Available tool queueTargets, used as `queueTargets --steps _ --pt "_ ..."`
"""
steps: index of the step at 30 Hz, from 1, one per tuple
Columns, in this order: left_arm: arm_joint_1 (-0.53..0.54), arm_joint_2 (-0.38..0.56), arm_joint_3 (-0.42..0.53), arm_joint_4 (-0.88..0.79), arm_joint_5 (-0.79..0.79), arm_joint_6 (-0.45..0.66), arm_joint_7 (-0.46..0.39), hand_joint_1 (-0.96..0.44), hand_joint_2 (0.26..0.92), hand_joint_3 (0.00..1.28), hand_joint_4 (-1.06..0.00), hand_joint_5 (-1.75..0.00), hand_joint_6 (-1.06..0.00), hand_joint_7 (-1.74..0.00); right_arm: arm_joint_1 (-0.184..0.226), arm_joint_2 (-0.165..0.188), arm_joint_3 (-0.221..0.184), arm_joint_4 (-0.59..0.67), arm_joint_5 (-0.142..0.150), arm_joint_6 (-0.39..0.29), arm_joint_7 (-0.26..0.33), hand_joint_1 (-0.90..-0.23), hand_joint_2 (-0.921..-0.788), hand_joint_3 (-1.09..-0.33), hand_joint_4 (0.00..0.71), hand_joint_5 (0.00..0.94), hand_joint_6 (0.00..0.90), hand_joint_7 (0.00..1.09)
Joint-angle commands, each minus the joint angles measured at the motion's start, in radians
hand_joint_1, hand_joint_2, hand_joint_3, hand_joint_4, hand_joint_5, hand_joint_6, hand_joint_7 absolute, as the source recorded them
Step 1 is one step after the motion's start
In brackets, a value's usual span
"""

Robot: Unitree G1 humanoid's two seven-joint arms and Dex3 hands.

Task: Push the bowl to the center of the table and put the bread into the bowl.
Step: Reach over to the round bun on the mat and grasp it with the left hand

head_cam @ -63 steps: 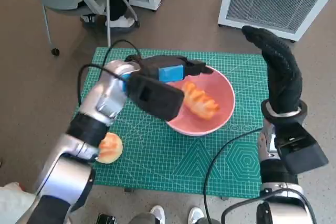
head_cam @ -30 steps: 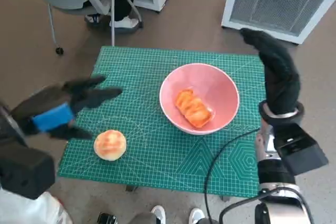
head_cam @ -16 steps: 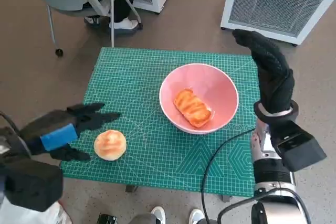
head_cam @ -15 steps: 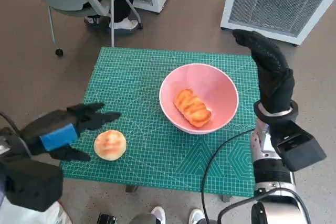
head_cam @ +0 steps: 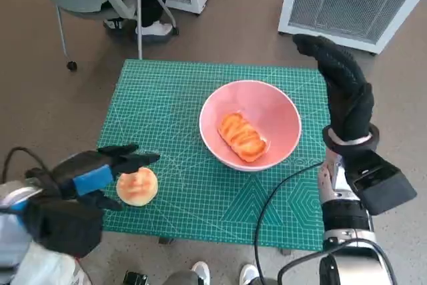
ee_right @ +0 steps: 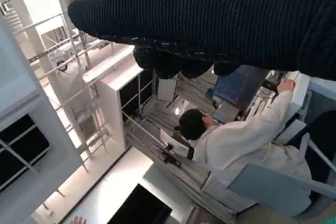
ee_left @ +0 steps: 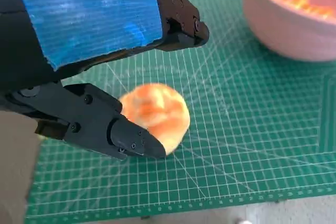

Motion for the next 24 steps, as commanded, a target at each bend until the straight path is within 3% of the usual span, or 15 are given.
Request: queueTargets --steps 1,5,9,11,15,16,17,18,21,24 --pt "-0.032 -0.036 -0.050 0.083 0.042 -0.033 0.045 -0.16 0.768 0.00 -0.20 0.00 -0.31 0.00 0.015 -0.009 0.000 0.000 -0.002 0.015 0.017 -0.598 -0.921 -0.754 0.360 0.000 0.196 0.34" --pt "-0.050 -0.067 -0.085 0.150 0.071 -0.044 0.083 -0.14 0.771 0.00 -0.23 -0.01 -0.32 -0.01 0.011 -0.014 -0.004 0.006 -0.002 0.014 0.020 -0.596 -0.921 -0.754 0.360 0.000 0.196 0.34" --pt "-0.060 -0.093 -0.114 0.203 0.101 -0.051 0.121 -0.10 0.793 0.01 -0.35 -0.03 -0.40 -0.03 0.009 -0.016 -0.007 0.009 -0.003 0.013 0.022 -0.592 -0.921 -0.755 0.360 0.000 0.195 0.34" --pt "-0.065 -0.101 -0.130 0.229 0.124 -0.060 0.141 -0.08 0.814 0.01 -0.45 -0.03 -0.50 -0.04 0.010 -0.017 -0.008 0.009 -0.003 0.012 0.023 -0.593 -0.921 -0.755 0.360 0.000 0.195 0.34" --pt "-0.074 -0.109 -0.155 0.275 0.168 -0.073 0.178 -0.04 0.865 0.02 -0.76 -0.10 -0.78 -0.13 0.011 -0.018 -0.009 0.007 -0.006 0.010 0.021 -0.595 -0.921 -0.755 0.360 0.000 0.196 0.34" --pt "-0.075 -0.110 -0.158 0.282 0.175 -0.077 0.185 -0.03 0.876 0.02 -0.75 -0.31 -0.77 -0.31 0.011 -0.018 -0.009 0.007 -0.007 0.009 0.021 -0.594 -0.921 -0.754 0.360 0.000 0.197 0.34" --pt "-0.073 -0.106 -0.158 0.283 0.179 -0.083 0.191 -0.02 0.892 0.05 -0.70 -0.64 -0.72 -0.62 0.011 -0.019 -0.009 0.008 -0.006 0.009 0.021 -0.594 -0.921 -0.754 0.360 0.000 0.198 0.34" --pt "-0.073 -0.103 -0.159 0.284 0.181 -0.087 0.196 -0.01 0.898 0.06 -0.69 -0.87 -0.70 -0.76 0.010 -0.020 -0.010 0.010 -0.006 0.009 0.022 -0.594 -0.921 -0.753 0.360 0.000 0.200 0.34" --pt "-0.073 -0.083 -0.138 0.244 0.160 -0.092 0.186 0.00 0.908 0.06 -0.69 -1.14 -0.69 -0.92 0.010 -0.022 -0.011 0.012 -0.005 0.008 0.022 -0.594 -0.921 -0.752 0.361 0.000 0.202 0.34" --pt "-0.080 -0.068 -0.104 0.193 0.119 -0.085 0.163 0.00 0.913 0.06 -0.67 -1.27 -0.71 -0.93 0.011 -0.023 -0.012 0.011 -0.006 0.007 0.021 -0.594 -0.921 -0.750 0.361 0.000 0.202 0.34"
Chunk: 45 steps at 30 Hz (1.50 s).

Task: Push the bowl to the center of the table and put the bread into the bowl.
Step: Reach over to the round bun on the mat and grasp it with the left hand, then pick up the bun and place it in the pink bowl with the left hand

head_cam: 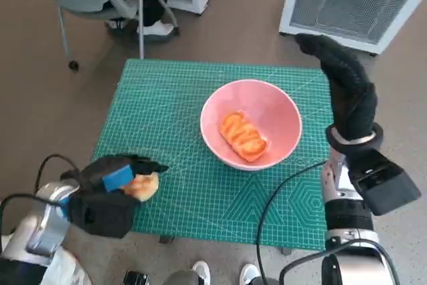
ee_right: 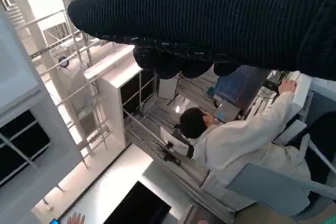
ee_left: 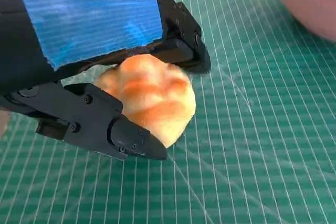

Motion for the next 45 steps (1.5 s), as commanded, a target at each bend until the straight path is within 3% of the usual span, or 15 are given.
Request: queueTargets --steps 1,5,10,19,25,32,42,45 --pt "-0.002 0.033 0.048 -0.074 -0.062 0.008 -0.045 0.00 0.915 0.06 -0.66 -1.28 -0.71 -0.93 0.012 -0.010 -0.004 0.011 -0.006 0.003 0.009 -0.594 -0.921 -0.750 0.361 0.000 0.203 0.34" --pt "-0.025 0.027 0.146 -0.187 -0.178 0.041 -0.066 0.00 0.919 0.07 -0.62 -1.36 -0.73 -0.92 0.010 -0.012 -0.005 0.008 -0.006 0.003 0.008 -0.591 -0.921 -0.750 0.360 0.000 0.203 0.34" --pt "-0.096 -0.003 0.240 -0.323 -0.254 0.096 -0.026 0.00 0.914 0.06 -0.63 -1.33 -0.75 -0.93 0.005 -0.012 -0.005 0.010 -0.008 0.005 0.006 -0.589 -0.921 -0.750 0.359 0.000 0.202 0.34" --pt "-0.313 -0.072 0.245 -0.376 -0.235 0.124 0.083 0.00 0.897 0.04 -0.71 -1.15 -0.77 -1.01 0.001 -0.010 -0.005 0.012 -0.003 0.009 0.009 -0.590 -0.921 -0.749 0.360 0.000 0.202 0.34" --pt "-0.496 -0.125 0.156 -0.262 -0.161 0.060 0.136 0.00 0.890 0.02 -0.77 -1.07 -0.78 -1.02 0.003 -0.009 -0.005 0.006 0.001 0.012 0.010 -0.586 -0.921 -0.748 0.360 0.000 0.202 0.35" --pt "-0.684 -0.194 0.026 -0.103 -0.084 0.031 0.117 0.00 0.887 0.02 -0.79 -0.99 -0.79 -1.06 0.005 -0.006 -0.006 -0.001 -0.002 0.010 0.004 -0.586 -0.921 -0.749 0.361 0.001 0.203 0.35" --pt "-0.864 -0.346 -0.127 0.322 -0.045 -0.117 0.121 0.00 0.919 0.06 -0.65 -1.17 -0.69 -1.13 0.007 -0.006 -0.012 0.000 -0.018 0.000 -0.016 -0.580 -0.921 -0.751 0.363 0.001 0.201 0.35" --pt "-0.897 -0.384 -0.160 0.431 -0.027 -0.175 0.137 0.00 0.918 0.07 -0.68 -1.19 -0.65 -1.13 0.008 -0.007 -0.014 -0.001 -0.022 -0.002 -0.021 -0.580 -0.921 -0.751 0.363 0.001 0.202 0.35"
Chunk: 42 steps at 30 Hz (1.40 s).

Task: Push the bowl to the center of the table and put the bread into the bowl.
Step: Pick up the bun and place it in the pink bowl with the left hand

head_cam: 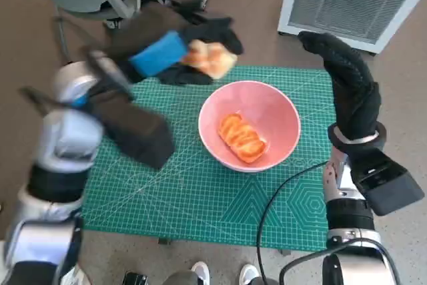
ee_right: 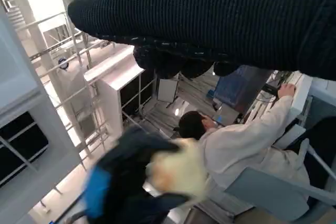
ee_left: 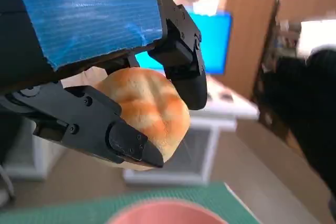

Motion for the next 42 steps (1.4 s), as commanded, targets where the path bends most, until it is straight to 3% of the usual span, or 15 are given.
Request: queueTargets --steps 1,5,7,8,9,10,11,13,15,17,30,42 --pt "-0.069 -0.077 -0.073 0.198 0.048 -0.099 0.025 0.00 0.918 0.07 -0.69 -1.19 -0.64 -1.13 0.016 0.000 -0.005 0.004 -0.020 -0.004 -0.014 -0.581 -0.921 -0.751 0.363 0.001 0.202 0.35" --pt "-0.103 -0.138 -0.115 0.331 0.087 -0.121 0.050 0.00 0.920 0.11 -0.63 -1.22 -0.57 -1.22 0.017 -0.003 -0.008 0.005 -0.024 -0.009 -0.021 -0.582 -0.921 -0.749 0.364 0.001 0.202 0.34" --pt "-0.117 -0.166 -0.132 0.386 0.103 -0.114 0.051 0.00 0.921 0.20 -0.52 -1.29 -0.50 -1.34 0.018 -0.004 -0.009 0.005 -0.026 -0.011 -0.024 -0.582 -0.921 -0.749 0.364 0.001 0.202 0.34" --pt "-0.121 -0.176 -0.139 0.405 0.109 -0.106 0.047 0.00 0.921 0.20 -0.52 -1.29 -0.50 -1.34 0.019 -0.004 -0.010 0.005 -0.026 -0.012 -0.025 -0.582 -0.921 -0.749 0.364 0.001 0.202 0.34" --pt "-0.128 -0.190 -0.147 0.430 0.112 -0.093 0.036 -0.12 0.921 0.24 -0.43 -1.08 -0.46 -1.41 0.020 -0.005 -0.011 0.004 -0.027 -0.013 -0.027 -0.582 -0.921 -0.749 0.364 0.001 0.203 0.34" --pt "-0.133 -0.200 -0.152 0.449 0.115 -0.086 0.029 -0.17 0.912 0.25 -0.38 -0.85 -0.38 -1.31 0.021 -0.004 -0.011 0.004 -0.028 -0.013 -0.028 -0.583 -0.921 -0.748 0.364 0.001 0.203 0.34" --pt "-0.139 -0.215 -0.157 0.473 0.114 -0.069 0.013 -0.16 0.912 0.20 -0.36 -0.62 -0.33 -1.04 0.022 -0.004 -0.012 0.002 -0.030 -0.014 -0.030 -0.583 -0.921 -0.748 0.364 0.001 0.203 0.34" --pt "-0.144 -0.236 -0.161 0.509 0.108 -0.047 -0.008 -0.19 0.916 0.15 -0.30 -0.34 -0.28 -0.72 0.025 -0.004 -0.013 0.000 -0.033 -0.016 -0.034 -0.584 -0.921 -0.748 0.364 0.001 0.204 0.34" --pt "-0.143 -0.251 -0.162 0.533 0.103 -0.037 -0.020 -0.24 0.919 0.12 -0.24 -0.15 -0.25 -0.52 0.027 -0.005 -0.013 -0.001 -0.037 -0.018 -0.038 -0.584 -0.921 -0.747 0.364 0.001 0.204 0.34" --pt "-0.137 -0.262 -0.166 0.547 0.104 -0.038 -0.020 -0.28 0.920 0.11 -0.22 -0.08 -0.24 -0.45 0.030 -0.007 -0.014 -0.003 -0.039 -0.020 -0.041 -0.586 -0.921 -0.746 0.364 0.001 0.204 0.34" --pt "-0.068 -0.250 -0.148 0.523 0.079 -0.106 0.016 -0.35 0.921 0.11 -0.14 0.00 -0.22 -0.27 0.033 -0.022 -0.022 -0.006 -0.037 -0.023 -0.051 -0.595 -0.921 -0.743 0.362 0.000 0.206 0.34" --pt "0.044 -0.212 0.078 0.329 -0.214 -0.151 -0.050 -0.39 0.921 0.11 -0.14 -0.01 -0.22 -0.24 0.037 -0.022 -0.023 -0.064 -0.015 0.018 -0.046 -0.586 -0.921 -0.737 0.357 0.000 0.208 0.32"
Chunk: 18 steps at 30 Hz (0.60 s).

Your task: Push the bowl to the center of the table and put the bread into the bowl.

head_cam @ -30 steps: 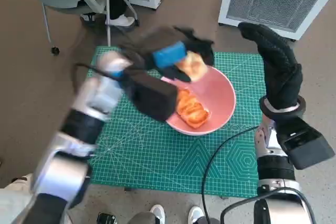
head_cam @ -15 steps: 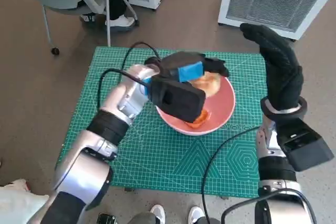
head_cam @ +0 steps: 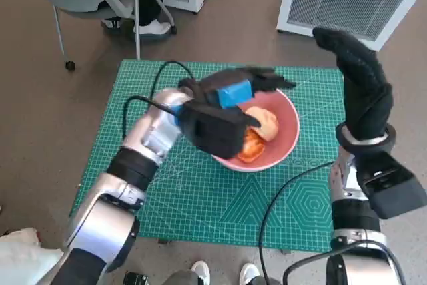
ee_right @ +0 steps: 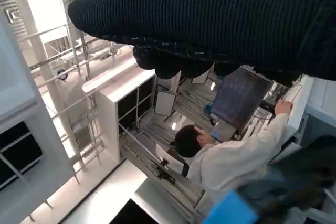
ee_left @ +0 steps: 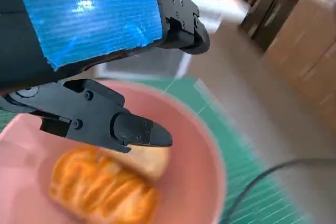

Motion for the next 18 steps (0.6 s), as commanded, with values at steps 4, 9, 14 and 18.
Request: queueTargets --steps 4,9,14,18 --pt "0.117 -0.014 0.182 -0.154 -0.223 -0.054 0.043 -0.40 0.921 0.19 -0.14 -0.02 -0.20 -0.22 0.025 -0.002 -0.001 -0.058 0.018 0.056 -0.004 -0.590 -0.921 -0.734 0.352 0.001 0.213 0.32" --pt "0.185 -0.052 0.251 -0.233 -0.325 -0.078 0.074 -0.42 0.921 0.22 -0.19 -0.03 -0.22 -0.21 0.023 -0.003 -0.005 -0.094 0.020 0.091 -0.013 -0.589 -0.921 -0.735 0.350 0.001 0.219 0.32" --pt "0.257 -0.107 0.300 -0.333 -0.414 -0.111 0.116 -0.40 0.921 0.24 -0.24 -0.03 -0.26 -0.22 0.017 0.003 -0.007 -0.147 0.006 0.138 -0.045 -0.585 -0.921 -0.741 0.351 0.003 0.223 0.31" --pt "0.311 -0.139 0.315 -0.409 -0.414 -0.143 0.168 -0.37 0.921 0.30 -0.27 -0.01 -0.05 -0.62 0.010 0.018 -0.001 -0.191 -0.030 0.177 -0.091 -0.579 -0.921 -0.753 0.349 0.002 0.232 0.32"
